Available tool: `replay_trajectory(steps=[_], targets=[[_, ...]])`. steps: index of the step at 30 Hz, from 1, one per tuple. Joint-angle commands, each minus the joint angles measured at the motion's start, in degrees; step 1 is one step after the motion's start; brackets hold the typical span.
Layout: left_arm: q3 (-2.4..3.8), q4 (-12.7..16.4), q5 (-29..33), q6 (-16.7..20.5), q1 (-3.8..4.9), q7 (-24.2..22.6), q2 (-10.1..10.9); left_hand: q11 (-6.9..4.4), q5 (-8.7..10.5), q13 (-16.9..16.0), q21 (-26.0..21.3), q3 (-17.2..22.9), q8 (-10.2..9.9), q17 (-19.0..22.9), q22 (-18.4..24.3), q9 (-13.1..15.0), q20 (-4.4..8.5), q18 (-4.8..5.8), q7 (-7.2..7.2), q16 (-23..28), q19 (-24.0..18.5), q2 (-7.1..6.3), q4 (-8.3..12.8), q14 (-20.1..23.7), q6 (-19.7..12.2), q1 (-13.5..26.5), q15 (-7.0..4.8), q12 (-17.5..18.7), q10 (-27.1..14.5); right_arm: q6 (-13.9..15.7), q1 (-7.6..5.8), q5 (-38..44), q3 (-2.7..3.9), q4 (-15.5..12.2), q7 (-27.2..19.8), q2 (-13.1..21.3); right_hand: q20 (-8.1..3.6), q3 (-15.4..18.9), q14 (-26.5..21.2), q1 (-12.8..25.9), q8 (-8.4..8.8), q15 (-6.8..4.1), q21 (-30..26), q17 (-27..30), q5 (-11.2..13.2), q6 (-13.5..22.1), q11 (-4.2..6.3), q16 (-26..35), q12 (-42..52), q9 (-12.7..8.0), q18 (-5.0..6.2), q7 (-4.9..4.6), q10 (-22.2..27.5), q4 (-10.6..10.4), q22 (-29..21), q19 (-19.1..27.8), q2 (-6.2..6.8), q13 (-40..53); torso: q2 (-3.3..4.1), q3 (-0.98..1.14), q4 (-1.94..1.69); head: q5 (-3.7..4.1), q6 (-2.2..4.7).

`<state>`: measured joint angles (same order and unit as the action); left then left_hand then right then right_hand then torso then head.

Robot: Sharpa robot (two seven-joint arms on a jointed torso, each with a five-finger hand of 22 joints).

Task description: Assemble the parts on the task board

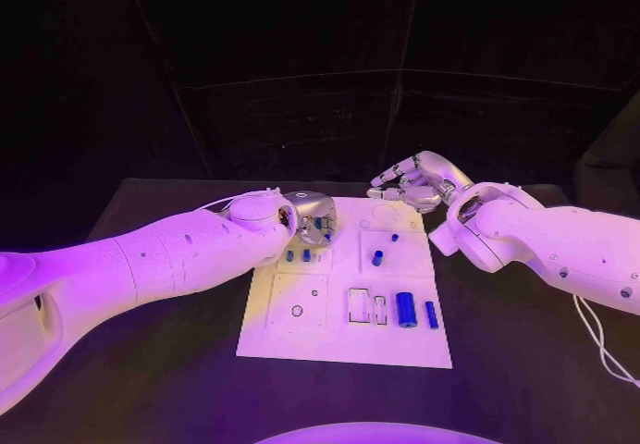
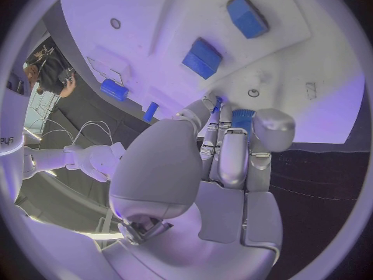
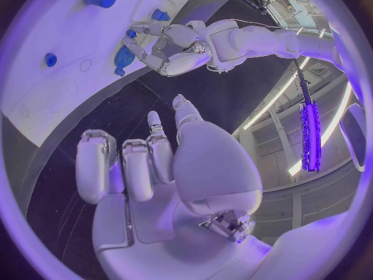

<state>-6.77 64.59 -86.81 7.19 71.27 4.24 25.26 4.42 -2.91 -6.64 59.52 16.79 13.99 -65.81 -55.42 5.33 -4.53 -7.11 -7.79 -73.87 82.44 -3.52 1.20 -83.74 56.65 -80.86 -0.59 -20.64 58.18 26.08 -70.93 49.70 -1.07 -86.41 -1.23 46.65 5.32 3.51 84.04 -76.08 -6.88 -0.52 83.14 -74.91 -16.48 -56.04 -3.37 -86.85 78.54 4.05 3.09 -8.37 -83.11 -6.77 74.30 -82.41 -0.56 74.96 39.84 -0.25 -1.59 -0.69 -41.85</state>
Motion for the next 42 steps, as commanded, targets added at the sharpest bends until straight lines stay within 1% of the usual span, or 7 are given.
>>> replay_trajectory(steps=[1, 8, 17, 19, 25, 29, 42], targets=[[-0.06, 0.06, -0.42, -1.98, -0.05, 0.79, -0.13, -0.28, 0.11, 0.17, 0.73, 0.77, -0.33, 0.13, -0.78, -0.14, -0.05, 0.59, 0.0, -0.31, 0.37, 0.07, 0.09, -2.08, 0.69, 0.44, -0.29, -0.02, 1.19, -0.34, -0.1, -0.12, 0.03, -0.05, -0.48, -0.08, -0.06, 0.11, 4.44, -0.13, -0.17, -0.39, -0.31, -8.15, -0.29, 0.02, 0.01, 0.16, -0.15, -0.09, 0.2, 0.07, 0.44, 0.08, -0.01, 0.2, -0.25, 5.15, 0.02, 0.01, 0.05, -0.03, -0.02], [-0.06, 0.05, -0.42, -1.86, -0.06, 1.3, 0.1, -1.29, 0.17, 0.45, 3.39, 5.03, 0.2, 1.73, -3.76, 0.05, 0.61, 0.93, 0.5, 0.07, 0.54, 1.44, 1.83, -2.02, 4.29, -0.92, -1.15, -0.18, 5.49, -0.28, -0.1, -0.12, 0.03, -0.07, -0.52, -0.07, -0.06, 0.11, 4.44, -0.13, -0.17, -0.39, -0.31, -8.15, -0.29, 0.02, 0.01, 0.16, -0.15, -0.09, 0.2, 0.07, 0.44, 0.08, -0.01, 0.2, -0.25, 5.15, 0.01, 0.01, 0.0, 0.01, 0.0], [0.1, 1.06, -0.36, 2.09, -0.06, -0.15, 0.76, -1.64, 0.12, 0.99, 4.76, 8.48, -0.35, 2.31, -5.38, 0.09, 0.89, 1.12, 0.73, -0.31, 0.27, 0.91, 3.29, -2.01, 6.18, 0.48, -1.37, 1.38, 7.86, -0.18, -0.1, -0.12, 0.03, -0.07, -0.6, -0.08, -0.07, 0.11, 4.45, -0.25, -0.2, -0.39, -0.3, -8.14, -0.3, -0.01, 0.01, 0.17, -0.09, -0.09, 0.19, 0.07, 0.41, 0.13, 0.03, 0.17, -0.31, 5.19, -0.01, -0.02, 0.04, -0.06, 0.19], [0.44, 1.69, -0.1, 2.69, -0.05, -0.34, 1.17, -1.55, 0.13, 1.13, 4.94, 8.89, -0.64, 2.6, -5.62, 0.02, 0.87, 1.16, 0.7, -0.23, 0.22, 0.63, 3.49, -1.93, 6.16, 0.88, -1.36, 1.82, 7.94, -0.16, -0.1, -0.12, 0.03, -0.06, -0.61, -0.07, -0.07, 0.11, 4.45, -0.25, -0.2, -0.39, -0.3, -8.14, -0.3, -0.01, 0.01, 0.17, -0.09, -0.09, 0.19, 0.07, 0.41, 0.13, 0.03, 0.17, -0.31, 5.19, -0.06, -0.02, 0.01, -0.08, 0.28], [2.41, 3.51, 1.04, 2.62, -0.04, 0.0, 2.86, -1.4, 0.14, 1.38, 5.12, 9.53, -1.17, 2.89, -5.88, -0.12, 0.81, 1.19, 0.56, -0.22, 0.11, 0.24, 3.77, -1.85, 6.03, 1.45, -1.25, 2.56, 7.97, -0.14, -0.1, -0.12, 0.03, -0.07, -0.63, 0.01, -0.07, 0.11, 4.45, -0.25, -0.2, -0.39, -0.3, -8.14, -0.3, -0.01, 0.01, 0.17, -0.09, -0.09, 0.19, 0.07, 0.41, 0.13, 0.03, 0.17, -0.31, 5.19, -0.09, -0.02, -0.12, -0.1, 0.52], [3.26, 4.67, 2.2, 1.71, 0.14, 0.19, 4.73, -1.33, 0.14, 1.46, 5.21, 9.72, -1.39, 3.01, -6.0, -0.18, 0.77, 1.2, 0.47, -0.22, 0.07, 0.0, 3.9, -1.82, 5.96, 1.72, -1.2, 2.85, 8.01, -0.14, -0.1, -0.12, 0.03, -0.09, -0.61, 0.09, -0.07, 0.11, 4.45, -0.25, -0.2, -0.39, -0.3, -8.14, -0.3, -0.01, 0.01, 0.17, -0.09, -0.09, 0.19, 0.07, 0.41, 0.13, 0.03, 0.17, -0.31, 5.19, -0.11, -0.03, -0.13, -0.12, 0.57], [3.75, 6.76, 4.59, -0.73, 0.44, 0.37, 9.55, -1.26, 0.15, 1.59, 5.58, 9.92, -1.79, 3.53, -6.49, -0.25, 0.67, 1.26, 0.41, -0.11, 0.01, -0.71, 4.08, -1.73, 6.1, 2.55, -1.11, 3.38, 8.37, -0.17, -0.09, -0.11, 0.03, -0.03, -0.58, 0.24, -0.07, 0.12, 4.45, -0.3, -0.21, -0.39, -0.29, -8.15, -0.28, -0.02, 0.02, 0.17, -0.07, -0.09, 0.19, 0.07, 0.39, 0.16, 0.05, 0.16, -0.33, 5.21, -0.03, -0.06, 0.02, -0.31, 0.69]])
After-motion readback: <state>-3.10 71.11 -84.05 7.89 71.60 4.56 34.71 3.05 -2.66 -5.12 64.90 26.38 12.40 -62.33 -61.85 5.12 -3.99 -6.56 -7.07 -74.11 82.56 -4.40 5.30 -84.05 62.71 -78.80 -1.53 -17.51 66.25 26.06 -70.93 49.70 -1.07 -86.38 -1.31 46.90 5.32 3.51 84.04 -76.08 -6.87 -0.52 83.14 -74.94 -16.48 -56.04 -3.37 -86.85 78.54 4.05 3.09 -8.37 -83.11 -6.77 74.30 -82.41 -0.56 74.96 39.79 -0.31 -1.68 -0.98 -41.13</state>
